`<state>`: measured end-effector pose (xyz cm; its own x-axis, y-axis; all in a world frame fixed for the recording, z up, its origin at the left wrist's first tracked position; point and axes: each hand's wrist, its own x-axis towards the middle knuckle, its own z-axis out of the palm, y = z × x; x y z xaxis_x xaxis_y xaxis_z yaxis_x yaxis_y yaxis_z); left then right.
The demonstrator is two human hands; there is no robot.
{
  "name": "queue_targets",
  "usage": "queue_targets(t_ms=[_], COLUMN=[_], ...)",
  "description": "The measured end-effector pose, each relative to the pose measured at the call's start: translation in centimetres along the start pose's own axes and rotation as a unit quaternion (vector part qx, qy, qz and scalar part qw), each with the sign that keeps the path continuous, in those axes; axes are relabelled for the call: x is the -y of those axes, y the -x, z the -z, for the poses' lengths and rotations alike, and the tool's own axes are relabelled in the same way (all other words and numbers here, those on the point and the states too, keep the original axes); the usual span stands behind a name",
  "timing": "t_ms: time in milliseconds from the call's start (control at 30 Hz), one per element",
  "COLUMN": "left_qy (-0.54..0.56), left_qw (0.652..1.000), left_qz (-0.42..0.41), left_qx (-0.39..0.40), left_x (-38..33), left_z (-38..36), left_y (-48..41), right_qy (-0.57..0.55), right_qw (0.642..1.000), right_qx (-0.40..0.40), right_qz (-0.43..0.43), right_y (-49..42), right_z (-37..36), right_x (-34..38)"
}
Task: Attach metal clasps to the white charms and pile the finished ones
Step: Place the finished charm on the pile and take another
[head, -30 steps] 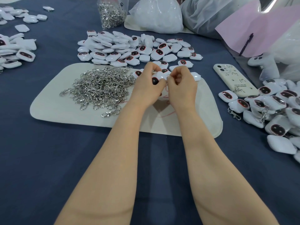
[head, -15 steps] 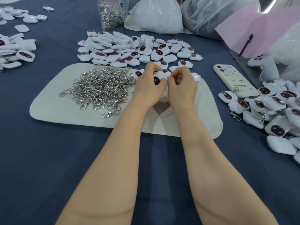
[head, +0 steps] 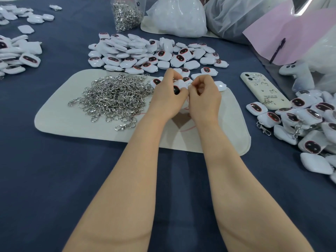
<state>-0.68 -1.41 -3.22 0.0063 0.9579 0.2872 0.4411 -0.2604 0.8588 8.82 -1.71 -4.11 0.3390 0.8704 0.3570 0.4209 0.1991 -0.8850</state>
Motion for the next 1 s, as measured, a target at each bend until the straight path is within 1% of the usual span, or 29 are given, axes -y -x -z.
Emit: queue_targets(t_ms=[333,533,633,700,767,833,900,933,1000], left_qy=[-0.006,-0.026,-0.012,0.049,0.141,0.228,0.316,0.349,0.375], left_qw=[1.000,1.000,1.000,0.998,0.987,0.965,0.932,0.917,0.900], left_qz=[-0.002,-0.003,0.012,0.038,0.074,0.122,0.173,0.192,0.221], left_qx=[0.009,0.005,0.001,-0.009,-0.020,-0.031,-0.021,-0.009,0.012], left_x=[0.1,0.4,0.3,0.0,-0.4,-0.6,-0.6,-0.5,-0.6], left_z=[0.2,0.3,0.3,0.4,0.7,1.0,1.1,1.1,0.9], left_y=[0.0,0.0,0.0,-0.1,-0.1,-0.2,-0.4,-0.5,-0.5], right_qy=[0.059,0.114,0.110,0.062,0.006,-0.019,-0.034,-0.047,-0.071], right_qw=[0.997,0.990,0.990,0.995,0.998,0.998,0.998,0.998,0.997], right_qx=[0.014,0.044,0.053,0.046,0.044,0.056,0.055,0.047,0.027], right_qz=[0.053,0.075,0.076,0.063,0.042,0.026,0.019,0.017,0.014], right_y=[0.2,0.2,0.3,0.3,0.2,0.0,0.0,0.0,0.0], right_z=[-0.2,-0.2,-0.1,0.0,0.2,0.2,0.2,0.2,0.1], right_x=[0.1,0.1,0.1,0.3,0.5,0.5,0.6,0.7,0.8])
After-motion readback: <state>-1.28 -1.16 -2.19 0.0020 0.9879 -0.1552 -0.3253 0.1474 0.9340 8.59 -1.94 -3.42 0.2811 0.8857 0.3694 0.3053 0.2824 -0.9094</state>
